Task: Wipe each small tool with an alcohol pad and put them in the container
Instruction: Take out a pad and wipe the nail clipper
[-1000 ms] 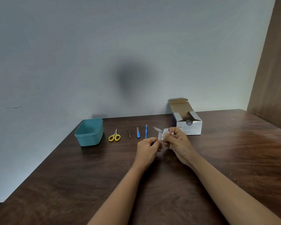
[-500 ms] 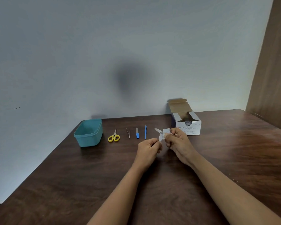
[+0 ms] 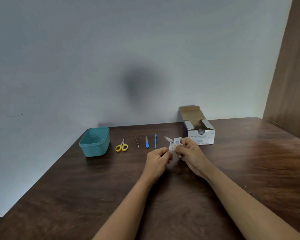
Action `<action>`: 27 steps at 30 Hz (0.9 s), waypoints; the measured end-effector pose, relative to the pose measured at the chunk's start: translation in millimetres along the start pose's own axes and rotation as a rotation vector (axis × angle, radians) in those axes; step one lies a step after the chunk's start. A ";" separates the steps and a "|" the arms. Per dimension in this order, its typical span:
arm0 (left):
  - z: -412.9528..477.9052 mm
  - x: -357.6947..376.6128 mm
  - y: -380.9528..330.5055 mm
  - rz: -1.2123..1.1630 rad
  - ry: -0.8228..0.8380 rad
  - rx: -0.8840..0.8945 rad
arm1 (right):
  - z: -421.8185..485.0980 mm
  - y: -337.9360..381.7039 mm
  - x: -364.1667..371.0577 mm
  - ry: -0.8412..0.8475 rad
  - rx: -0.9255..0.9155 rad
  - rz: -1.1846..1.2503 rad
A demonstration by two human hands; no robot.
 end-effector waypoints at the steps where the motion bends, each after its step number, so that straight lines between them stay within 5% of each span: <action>1: -0.1 -1.1 0.5 -0.011 -0.007 -0.006 | -0.4 0.6 2.2 0.028 -0.008 -0.039; 12: -0.6 3.1 -0.4 -0.042 0.033 -0.008 | 0.7 -0.1 -2.5 -0.047 0.030 0.107; 27: -1.4 -3.2 -1.8 -0.047 -0.068 0.014 | -3.6 4.1 7.5 0.062 -0.022 -0.134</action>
Point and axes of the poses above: each hand's wrist, its own z-axis towards the middle knuckle, its own x-axis out of the palm, y = z × x, the point moved 6 cm from there along z, towards the middle knuckle, and after that the axes turned 10 degrees about -z, right-handed, at the moved point
